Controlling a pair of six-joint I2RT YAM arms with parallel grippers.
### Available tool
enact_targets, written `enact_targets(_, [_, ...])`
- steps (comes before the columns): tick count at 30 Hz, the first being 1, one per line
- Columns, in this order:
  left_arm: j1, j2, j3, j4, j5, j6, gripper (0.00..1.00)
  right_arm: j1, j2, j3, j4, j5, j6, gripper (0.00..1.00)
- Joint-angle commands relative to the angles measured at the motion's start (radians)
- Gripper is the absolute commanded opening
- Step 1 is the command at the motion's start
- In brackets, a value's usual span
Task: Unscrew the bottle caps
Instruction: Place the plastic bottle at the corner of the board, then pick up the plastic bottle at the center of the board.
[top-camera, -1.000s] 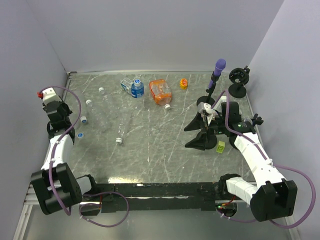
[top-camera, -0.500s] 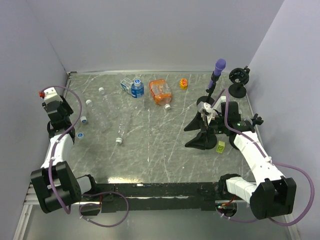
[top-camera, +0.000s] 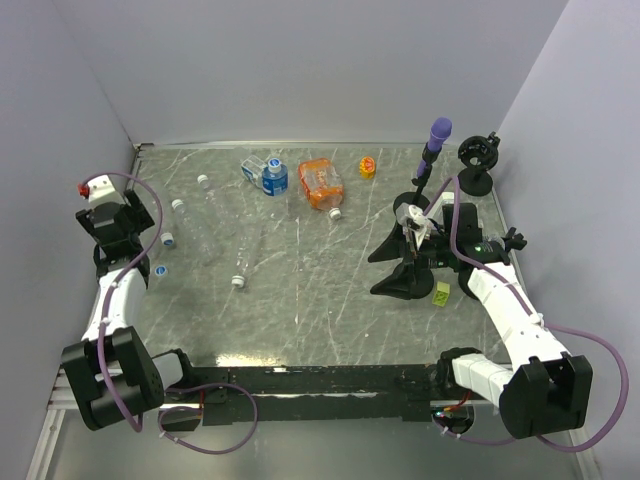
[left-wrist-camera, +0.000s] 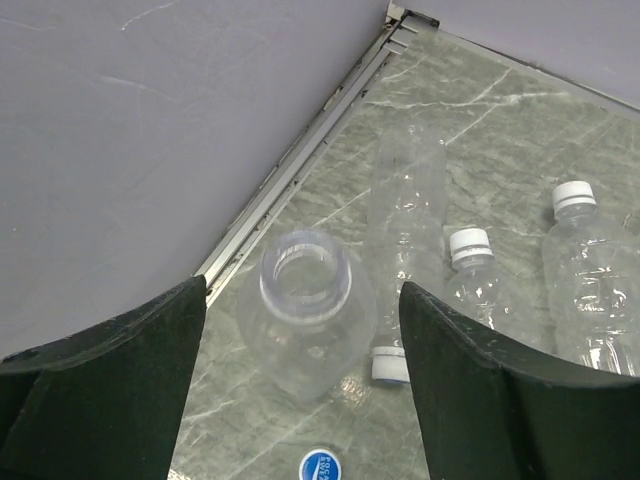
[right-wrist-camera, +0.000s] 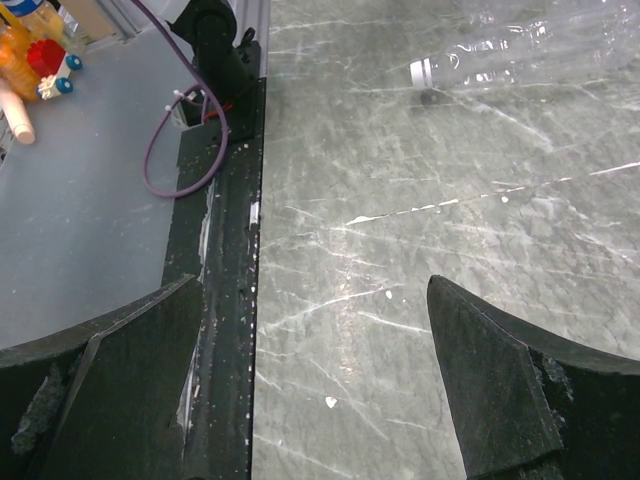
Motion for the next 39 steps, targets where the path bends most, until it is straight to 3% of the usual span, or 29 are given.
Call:
enact_targets(1, [0.005,-0.036,0.071,-0.025,-0.018,-0.009,0.84,-0.010,0.001,0.006,0.008,-0.045,-0.037,0.99])
enact_targets(7, [0.005,-0.061,0.132,-0.092,-0.064,-0.021,0.97,-0.013,-0.001,0.004,0.006,-0.050,-0.040,0.99])
enact_targets(13, [0.005,-0.136,0.296,-0.317,-0.113,-0.130,0.96,-0.016,-0.001,0.006,-0.003,-0.042,-0.052,0.99])
enact_targets(20, [0.001,-0.217,0.434,-0.606,0.391,-0.325,0.97,-0.033,-0.008,0.009,-0.014,-0.026,-0.071,0.99])
enact_targets(22, [-0.051,-0.210,0.433,-0.695,0.483,-0.367,0.98,-0.039,-0.011,0.009,-0.017,-0.022,-0.074,0.99])
enact_targets(27, [-0.480,-0.150,0.421,-0.885,0.203,-0.371,0.99,-0.053,-0.016,0.006,-0.015,-0.024,-0.080,0.99])
enact_targets(29, [-0.565,-0.093,0.418,-0.945,0.110,-0.388,0.99,-0.059,-0.019,0.003,-0.014,-0.025,-0.080,0.99])
enact_targets(34, [-0.677,0.084,0.402,-0.939,-0.032,-0.390,0.99,-0.067,-0.016,-0.005,-0.006,-0.018,-0.082,0.99])
enact_targets(39, [-0.697,0.302,0.460,-0.921,-0.067,-0.367,0.97,-0.079,-0.013,-0.008,-0.005,-0.013,-0.086,0.99])
